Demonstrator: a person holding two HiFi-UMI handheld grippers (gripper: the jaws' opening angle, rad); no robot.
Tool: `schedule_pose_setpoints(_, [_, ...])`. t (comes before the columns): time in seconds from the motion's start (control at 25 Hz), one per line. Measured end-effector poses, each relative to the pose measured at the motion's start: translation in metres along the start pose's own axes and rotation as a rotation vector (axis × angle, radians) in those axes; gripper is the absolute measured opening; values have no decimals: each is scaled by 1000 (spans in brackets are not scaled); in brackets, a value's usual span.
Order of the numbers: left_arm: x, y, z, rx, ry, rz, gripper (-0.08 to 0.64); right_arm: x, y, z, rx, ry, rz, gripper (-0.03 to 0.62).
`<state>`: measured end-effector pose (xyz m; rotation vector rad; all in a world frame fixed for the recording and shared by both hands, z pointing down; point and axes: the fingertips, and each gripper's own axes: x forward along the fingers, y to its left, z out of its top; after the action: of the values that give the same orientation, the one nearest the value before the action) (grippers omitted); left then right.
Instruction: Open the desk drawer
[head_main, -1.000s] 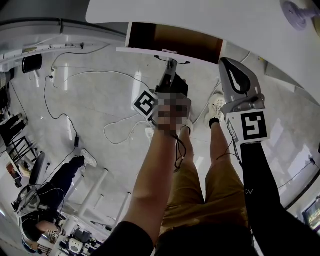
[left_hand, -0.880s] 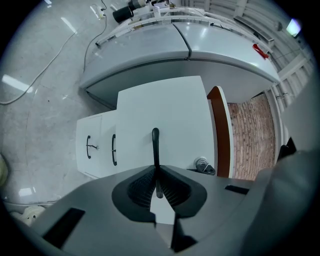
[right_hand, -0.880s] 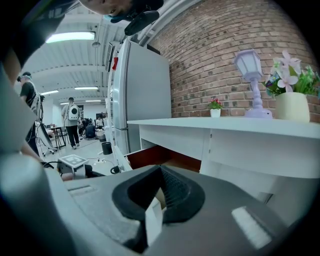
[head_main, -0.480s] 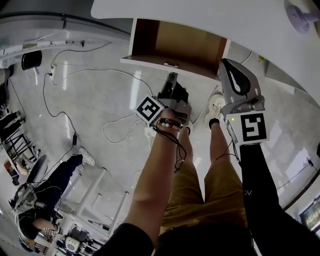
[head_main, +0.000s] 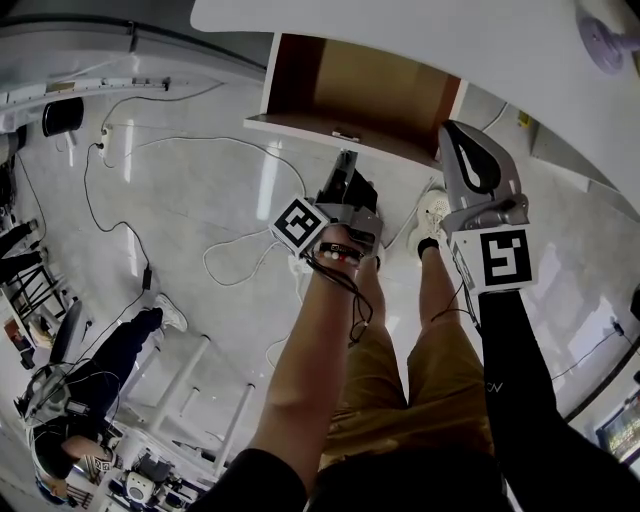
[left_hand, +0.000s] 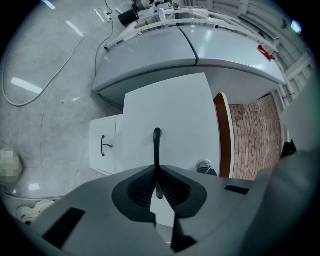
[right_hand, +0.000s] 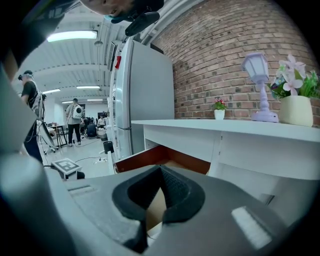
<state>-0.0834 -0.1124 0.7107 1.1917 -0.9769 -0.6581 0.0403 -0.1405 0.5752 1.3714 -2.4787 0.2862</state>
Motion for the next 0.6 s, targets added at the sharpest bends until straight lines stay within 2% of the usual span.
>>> schedule_pose_setpoints(0.16, [-6,6,0,-2,0,10,29,5,0,-1,7,5,-4,-2])
schedule_pose_setpoints(0.36, [-26,23,-6,1,1,62,28,3,9,5,1,-8,-1,-2])
schedule_pose_setpoints(0.6, [-27,19,-9,-12,3,43,28,4,9,4,18,-18,-7,-2])
